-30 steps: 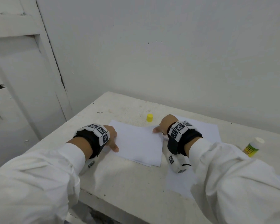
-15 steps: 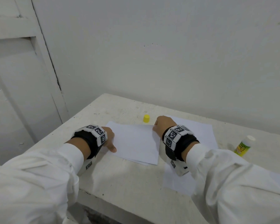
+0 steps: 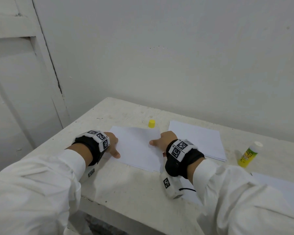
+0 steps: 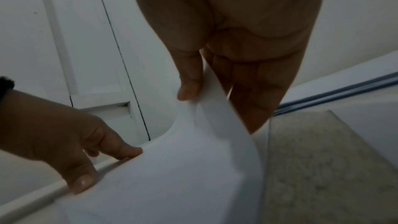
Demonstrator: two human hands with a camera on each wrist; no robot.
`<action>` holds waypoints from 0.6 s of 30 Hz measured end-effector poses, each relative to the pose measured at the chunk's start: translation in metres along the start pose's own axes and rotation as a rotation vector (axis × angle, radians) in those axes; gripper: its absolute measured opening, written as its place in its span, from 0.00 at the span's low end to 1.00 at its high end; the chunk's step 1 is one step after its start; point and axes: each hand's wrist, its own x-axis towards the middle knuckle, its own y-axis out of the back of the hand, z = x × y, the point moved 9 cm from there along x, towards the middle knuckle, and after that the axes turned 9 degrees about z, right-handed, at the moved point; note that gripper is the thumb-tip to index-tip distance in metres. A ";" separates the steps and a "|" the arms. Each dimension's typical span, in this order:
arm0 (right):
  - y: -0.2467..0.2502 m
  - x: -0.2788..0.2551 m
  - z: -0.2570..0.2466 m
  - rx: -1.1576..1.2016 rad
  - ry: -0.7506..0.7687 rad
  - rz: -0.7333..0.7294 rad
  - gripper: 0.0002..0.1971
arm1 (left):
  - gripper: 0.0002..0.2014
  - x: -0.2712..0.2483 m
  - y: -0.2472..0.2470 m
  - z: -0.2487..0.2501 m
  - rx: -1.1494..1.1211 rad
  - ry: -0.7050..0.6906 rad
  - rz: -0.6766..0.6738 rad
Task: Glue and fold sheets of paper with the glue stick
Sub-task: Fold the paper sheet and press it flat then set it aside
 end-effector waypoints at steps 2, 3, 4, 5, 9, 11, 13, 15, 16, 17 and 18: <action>-0.002 -0.002 0.002 0.050 -0.008 -0.010 0.20 | 0.37 0.000 0.000 0.001 -0.016 -0.001 -0.001; -0.004 -0.004 0.004 0.094 -0.026 -0.036 0.21 | 0.37 0.000 0.000 0.000 -0.027 0.003 -0.004; -0.007 -0.007 0.006 0.148 -0.052 -0.070 0.22 | 0.37 0.000 0.000 0.000 -0.037 0.008 -0.002; -0.010 -0.012 0.008 0.183 -0.081 -0.113 0.23 | 0.37 0.001 0.000 -0.001 -0.048 0.016 0.000; -0.019 -0.031 -0.001 0.105 0.008 -0.211 0.16 | 0.45 0.001 -0.002 -0.011 -0.223 0.094 0.065; -0.021 -0.036 -0.009 0.054 0.110 -0.214 0.06 | 0.58 0.000 -0.001 -0.025 -0.333 0.178 0.152; -0.021 -0.044 -0.014 0.016 0.182 -0.208 0.15 | 0.71 -0.002 -0.001 -0.042 -0.406 0.256 0.192; -0.025 -0.051 -0.018 -0.034 0.251 -0.224 0.15 | 0.71 -0.003 -0.003 -0.054 -0.518 0.280 0.172; -0.027 -0.052 -0.018 -0.056 0.279 -0.235 0.14 | 0.67 -0.002 -0.003 -0.059 -0.571 0.292 0.159; -0.027 -0.054 -0.019 -0.072 0.299 -0.235 0.12 | 0.62 -0.003 -0.001 -0.064 -0.626 0.295 0.163; -0.027 -0.054 -0.018 -0.074 0.311 -0.233 0.11 | 0.56 -0.001 0.000 -0.070 -0.667 0.299 0.172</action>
